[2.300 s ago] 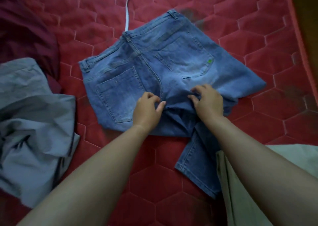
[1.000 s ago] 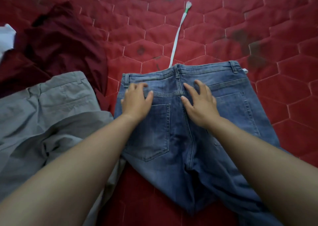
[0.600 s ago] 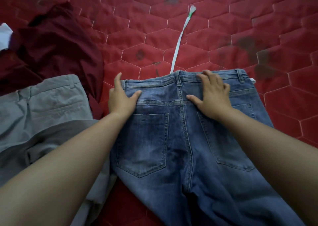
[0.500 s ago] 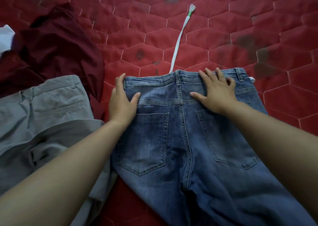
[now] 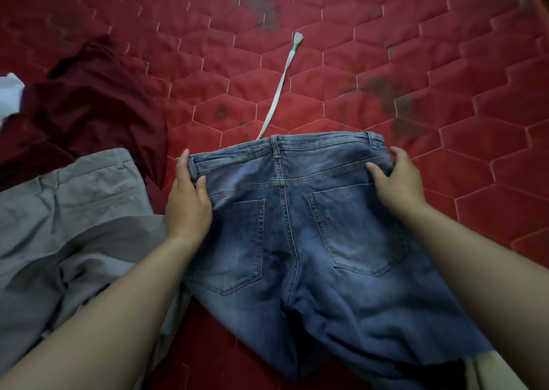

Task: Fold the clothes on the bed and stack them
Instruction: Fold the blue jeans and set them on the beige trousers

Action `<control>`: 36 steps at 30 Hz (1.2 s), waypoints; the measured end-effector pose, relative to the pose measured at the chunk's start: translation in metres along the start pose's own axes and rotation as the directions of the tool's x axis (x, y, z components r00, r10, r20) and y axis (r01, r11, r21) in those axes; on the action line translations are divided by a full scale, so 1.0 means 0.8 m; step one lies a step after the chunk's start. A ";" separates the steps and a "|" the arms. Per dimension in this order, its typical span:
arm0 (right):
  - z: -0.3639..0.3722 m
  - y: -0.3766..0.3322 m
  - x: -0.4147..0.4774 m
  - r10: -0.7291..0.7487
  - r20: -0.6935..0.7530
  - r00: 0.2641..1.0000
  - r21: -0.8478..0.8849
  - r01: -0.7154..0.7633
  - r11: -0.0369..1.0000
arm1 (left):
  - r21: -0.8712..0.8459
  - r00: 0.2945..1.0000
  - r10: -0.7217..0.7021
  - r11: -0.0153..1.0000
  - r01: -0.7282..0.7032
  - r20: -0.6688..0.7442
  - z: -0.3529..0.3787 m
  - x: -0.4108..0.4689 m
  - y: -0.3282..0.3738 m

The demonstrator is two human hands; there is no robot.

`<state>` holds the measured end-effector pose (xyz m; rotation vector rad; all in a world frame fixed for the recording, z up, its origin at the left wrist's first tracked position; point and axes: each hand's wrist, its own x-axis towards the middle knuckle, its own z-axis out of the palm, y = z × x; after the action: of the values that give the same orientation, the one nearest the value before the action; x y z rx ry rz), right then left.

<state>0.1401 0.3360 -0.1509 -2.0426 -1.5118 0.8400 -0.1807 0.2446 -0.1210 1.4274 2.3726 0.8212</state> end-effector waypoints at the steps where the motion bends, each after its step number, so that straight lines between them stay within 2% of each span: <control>1: -0.006 -0.007 -0.005 -0.002 -0.008 1.000 0.028 0.002 1.000 | -0.027 1.000 0.002 1.000 -0.002 -0.009 -0.010 -0.003 0.006; 7: -0.089 -0.093 -0.097 -0.096 0.040 0.995 0.185 0.086 0.979 | -0.084 0.998 0.068 0.994 -0.067 0.014 -0.125 -0.042 0.093; 15: -0.279 -0.268 -0.276 -0.314 -0.049 0.948 0.401 0.307 0.863 | -0.124 0.976 0.108 0.983 -0.133 -0.187 -0.378 -0.128 0.235; 19: -0.381 -0.374 -0.330 -0.456 -0.170 0.873 0.436 0.482 0.760 | -0.183 0.949 0.106 0.969 -0.165 -0.298 -0.512 -0.143 0.296; 22: -0.442 -0.434 -0.358 -0.493 -0.285 0.822 0.436 0.569 0.697 | -0.242 0.883 0.178 0.921 -0.305 -0.435 -0.599 -0.139 0.333; 24: -0.456 -0.447 -0.387 -0.496 -0.349 0.795 0.428 0.606 0.670 | -0.270 0.857 0.200 0.894 -0.358 -0.475 -0.633 -0.145 0.341; 25: -0.453 -0.446 -0.406 -0.501 -0.354 0.790 0.421 0.613 0.669 | -0.297 0.877 0.180 0.894 -0.334 -0.445 -0.639 -0.152 0.340; 27: -0.425 -0.440 -0.447 -0.524 -0.269 0.808 0.434 0.587 0.683 | -0.347 0.946 0.123 0.910 -0.228 -0.299 -0.629 -0.167 0.333; 29: -0.383 -0.444 -0.487 -0.575 -0.163 0.802 0.402 0.586 0.703 | -0.381 0.977 0.152 0.903 -0.198 -0.147 -0.608 -0.183 0.328; 33: -0.321 -0.478 -0.533 -0.606 -0.077 0.792 0.343 0.592 0.729 | -0.578 0.968 0.234 0.804 -0.142 0.087 -0.584 -0.192 0.318; 36: -0.311 -0.488 -0.548 -0.650 0.005 0.760 0.322 0.614 0.721 | -0.650 0.950 0.269 0.753 -0.105 0.157 -0.582 -0.181 0.305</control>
<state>-0.0397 0.0279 0.3773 -1.1310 -1.8460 0.8392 -0.1573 0.0503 0.3883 1.3677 1.5437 1.2671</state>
